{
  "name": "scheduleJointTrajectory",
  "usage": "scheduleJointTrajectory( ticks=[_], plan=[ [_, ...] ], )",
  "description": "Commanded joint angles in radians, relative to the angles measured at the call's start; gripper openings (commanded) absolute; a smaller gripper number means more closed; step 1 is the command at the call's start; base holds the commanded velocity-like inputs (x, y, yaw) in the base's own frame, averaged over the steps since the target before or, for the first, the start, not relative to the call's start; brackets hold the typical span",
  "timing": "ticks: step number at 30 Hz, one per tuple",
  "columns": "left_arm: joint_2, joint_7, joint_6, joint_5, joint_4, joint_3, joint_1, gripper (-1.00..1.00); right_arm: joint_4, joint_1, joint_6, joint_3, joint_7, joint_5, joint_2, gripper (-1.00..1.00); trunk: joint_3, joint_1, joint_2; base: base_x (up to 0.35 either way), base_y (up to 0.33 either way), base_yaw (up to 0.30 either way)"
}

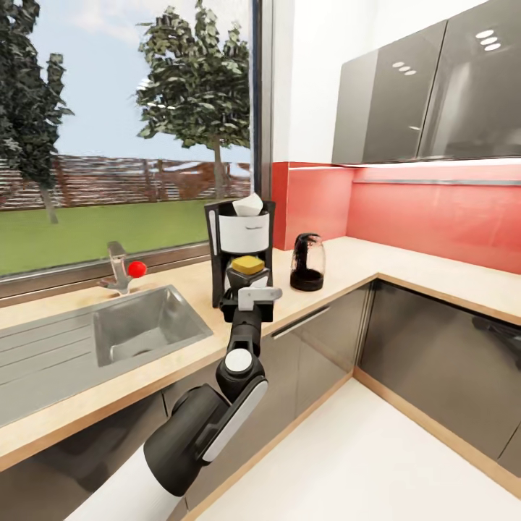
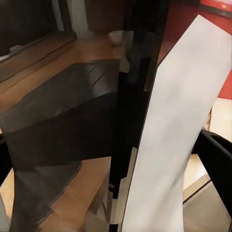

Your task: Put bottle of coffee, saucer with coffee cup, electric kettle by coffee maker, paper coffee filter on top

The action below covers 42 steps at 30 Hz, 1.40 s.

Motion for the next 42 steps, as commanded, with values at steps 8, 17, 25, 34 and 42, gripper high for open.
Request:
scheduleJointTrajectory(
  ticks=[8, 17, 25, 34, 42],
  plan=[
    [0.001, 0.007, 0.004, 0.004, 0.019, 0.0, -0.001, -1.0, 0.001, -0.001, -0.003, -0.008, -0.001, 0.011, 0.0, 1.0, -0.001, 0.0, -0.001, 0.052, -0.007, 0.0],
    [0.002, 0.007, 0.003, 0.003, 0.028, 0.002, -0.001, -1.0, 0.001, -0.001, -0.003, -0.008, -0.001, 0.011, 0.0, 1.0, -0.001, 0.0, -0.001, 0.02, 0.0, 0.0],
    [0.003, 0.007, -0.027, 0.001, 0.087, 0.005, -0.001, -1.0, 0.001, -0.001, -0.003, -0.008, -0.001, 0.011, 0.0, 1.0, -0.001, 0.0, -0.001, 0.001, 0.0, 0.0],
    [0.004, 0.006, -0.057, 0.001, 0.123, 0.01, -0.001, -1.0, 0.001, -0.001, -0.003, -0.008, -0.001, 0.011, 0.0, 1.0, -0.001, 0.0, -0.001, 0.0, 0.0, 0.0],
    [0.003, 0.006, -0.058, 0.002, 0.124, 0.009, -0.001, -1.0, 0.001, -0.001, -0.003, -0.008, -0.001, 0.011, 0.0, 1.0, -0.02, 0.023, -0.043, 0.0, 0.0, 0.0]
  ],
)
